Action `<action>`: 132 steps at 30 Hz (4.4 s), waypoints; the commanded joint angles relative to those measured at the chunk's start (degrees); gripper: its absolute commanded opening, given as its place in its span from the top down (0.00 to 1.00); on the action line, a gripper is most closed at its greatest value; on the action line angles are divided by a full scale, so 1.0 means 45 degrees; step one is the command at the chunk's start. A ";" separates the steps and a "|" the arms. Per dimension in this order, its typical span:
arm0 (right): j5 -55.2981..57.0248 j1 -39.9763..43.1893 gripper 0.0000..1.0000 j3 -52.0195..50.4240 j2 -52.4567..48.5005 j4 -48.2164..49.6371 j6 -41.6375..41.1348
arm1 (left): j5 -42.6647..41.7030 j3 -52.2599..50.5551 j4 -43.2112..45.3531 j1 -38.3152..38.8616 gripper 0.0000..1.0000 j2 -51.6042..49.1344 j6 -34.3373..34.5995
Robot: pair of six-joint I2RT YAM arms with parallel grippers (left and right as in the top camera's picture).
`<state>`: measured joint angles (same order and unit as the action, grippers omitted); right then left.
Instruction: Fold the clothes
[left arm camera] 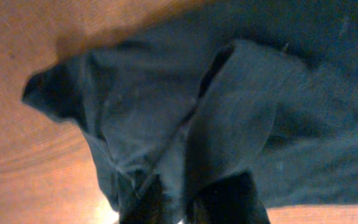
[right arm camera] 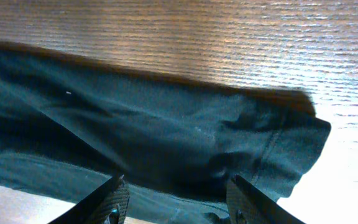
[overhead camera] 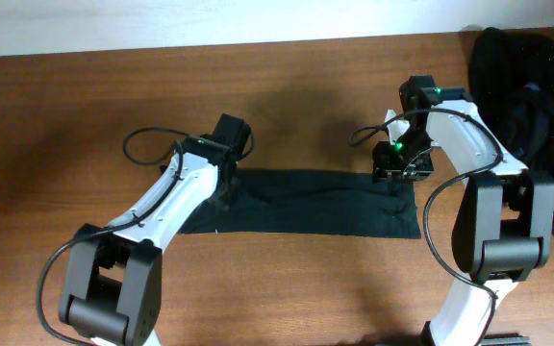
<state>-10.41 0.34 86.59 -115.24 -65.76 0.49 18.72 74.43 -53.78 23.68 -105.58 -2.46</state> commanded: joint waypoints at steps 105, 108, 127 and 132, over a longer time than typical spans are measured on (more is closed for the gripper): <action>-0.0923 -0.0777 0.96 -0.2482 -0.0068 0.2482 0.0131 | -0.0379 -0.3201 0.4420 -0.0544 0.99 0.1326 0.3628; -0.0918 -0.0777 0.96 -0.2482 -0.0068 0.2477 0.0131 | -0.0194 -0.3225 0.4425 -0.0549 0.99 0.1321 0.3628; -0.0005 -0.0772 0.95 -0.2482 -0.0068 0.2103 0.0165 | 0.1817 -0.5532 0.6737 -0.1127 0.92 0.1311 0.3638; 0.0131 -0.0738 0.95 -0.2482 -0.0068 0.2098 0.0170 | 0.1797 -0.5304 0.7033 -0.1933 0.92 0.1360 0.3633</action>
<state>-11.66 -2.79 76.05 -115.31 -56.14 0.69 24.14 50.76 -22.24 17.02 -99.74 13.32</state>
